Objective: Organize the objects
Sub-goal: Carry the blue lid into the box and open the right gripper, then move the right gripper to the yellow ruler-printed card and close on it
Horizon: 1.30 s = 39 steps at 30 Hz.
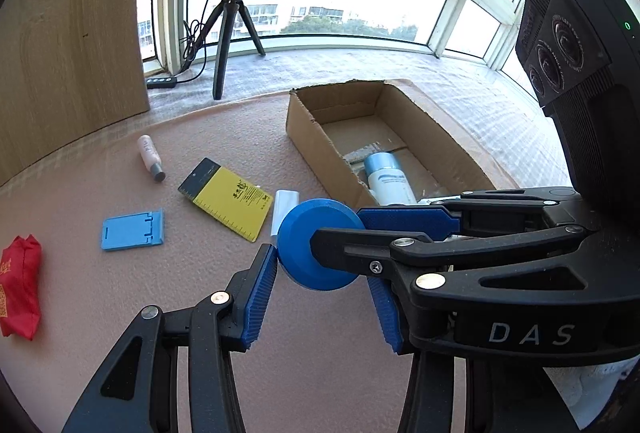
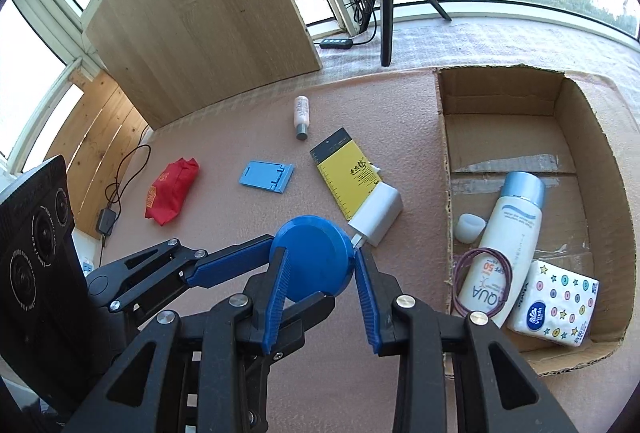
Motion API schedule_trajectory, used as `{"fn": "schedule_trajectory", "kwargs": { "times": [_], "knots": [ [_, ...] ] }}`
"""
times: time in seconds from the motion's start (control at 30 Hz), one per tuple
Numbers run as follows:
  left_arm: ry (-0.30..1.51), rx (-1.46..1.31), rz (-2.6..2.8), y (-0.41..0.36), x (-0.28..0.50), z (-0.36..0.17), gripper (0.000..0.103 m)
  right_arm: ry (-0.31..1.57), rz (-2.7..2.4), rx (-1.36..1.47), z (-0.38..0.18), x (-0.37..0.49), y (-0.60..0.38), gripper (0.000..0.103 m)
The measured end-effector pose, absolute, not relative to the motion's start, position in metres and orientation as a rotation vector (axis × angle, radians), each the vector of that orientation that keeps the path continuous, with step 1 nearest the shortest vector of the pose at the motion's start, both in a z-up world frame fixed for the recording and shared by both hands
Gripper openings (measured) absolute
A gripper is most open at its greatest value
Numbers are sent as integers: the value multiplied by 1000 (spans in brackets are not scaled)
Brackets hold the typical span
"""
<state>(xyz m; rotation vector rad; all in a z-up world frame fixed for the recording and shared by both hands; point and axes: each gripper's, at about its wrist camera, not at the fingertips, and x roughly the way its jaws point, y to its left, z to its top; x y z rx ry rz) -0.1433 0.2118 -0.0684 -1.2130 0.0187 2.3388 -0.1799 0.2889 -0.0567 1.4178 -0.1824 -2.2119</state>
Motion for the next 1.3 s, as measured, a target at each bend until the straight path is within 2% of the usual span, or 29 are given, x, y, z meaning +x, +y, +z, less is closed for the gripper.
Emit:
{"fn": "schedule_trajectory", "kwargs": {
  "times": [0.43, 0.53, 0.67, 0.83, 1.07, 1.2, 1.3],
  "knots": [
    [54, -1153, 2241, 317, -175, -69, 50, -250, -2352, 1436, -54, -207, 382, 30],
    [63, -1160, 2229, 332, -180, -72, 40, -243, -2389, 1442, -55, -210, 395, 30],
    [62, -1162, 2211, 343, -185, -76, 39, -282, -2387, 1456, -58, -214, 409, 30],
    [54, -1169, 2214, 340, -189, -78, 41, -321, -2409, 1461, -60, -214, 419, 36],
    [34, -1180, 2224, 317, -181, -75, 41, -321, -2398, 1450, -58, -213, 413, 36],
    [4, -1195, 2244, 292, -173, -73, 47, -307, -2377, 1442, -56, -212, 400, 37],
    [-6, -1212, 2269, 267, -165, -73, 48, -288, -2352, 1427, -52, -211, 385, 42]
  ]
}}
